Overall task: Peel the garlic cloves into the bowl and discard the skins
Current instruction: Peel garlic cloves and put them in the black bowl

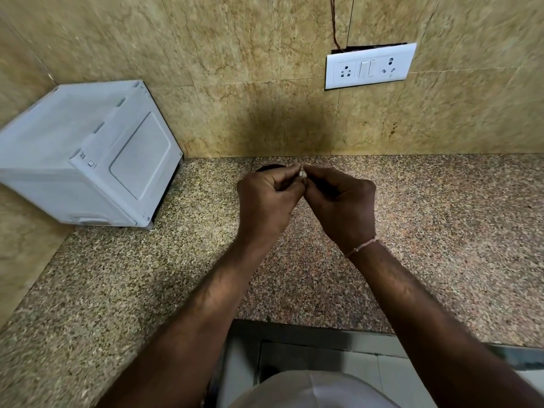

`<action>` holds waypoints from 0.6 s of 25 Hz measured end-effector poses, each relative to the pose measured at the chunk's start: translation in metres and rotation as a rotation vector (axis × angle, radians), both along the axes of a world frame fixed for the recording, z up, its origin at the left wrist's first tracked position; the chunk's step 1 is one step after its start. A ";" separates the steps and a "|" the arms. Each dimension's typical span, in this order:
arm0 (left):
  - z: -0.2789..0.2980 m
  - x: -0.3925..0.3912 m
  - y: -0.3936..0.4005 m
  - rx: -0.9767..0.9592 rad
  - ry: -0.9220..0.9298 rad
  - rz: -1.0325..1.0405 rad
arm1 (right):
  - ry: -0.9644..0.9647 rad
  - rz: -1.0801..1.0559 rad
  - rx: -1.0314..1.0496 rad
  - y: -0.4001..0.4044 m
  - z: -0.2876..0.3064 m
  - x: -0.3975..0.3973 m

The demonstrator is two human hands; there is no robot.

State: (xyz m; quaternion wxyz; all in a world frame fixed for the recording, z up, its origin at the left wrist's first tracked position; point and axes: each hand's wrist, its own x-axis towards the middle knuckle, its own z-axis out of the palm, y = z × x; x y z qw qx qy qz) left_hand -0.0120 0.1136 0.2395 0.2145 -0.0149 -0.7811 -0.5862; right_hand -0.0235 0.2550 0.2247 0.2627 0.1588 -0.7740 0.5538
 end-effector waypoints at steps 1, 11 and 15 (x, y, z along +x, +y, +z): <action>-0.001 -0.001 -0.001 0.004 -0.007 -0.007 | 0.004 0.001 0.008 0.000 0.000 0.000; -0.016 0.006 -0.014 0.256 -0.124 -0.063 | -0.148 0.094 -0.009 0.000 -0.015 -0.009; -0.028 0.015 -0.010 0.298 -0.176 0.041 | -0.185 0.109 -0.003 -0.002 -0.030 -0.006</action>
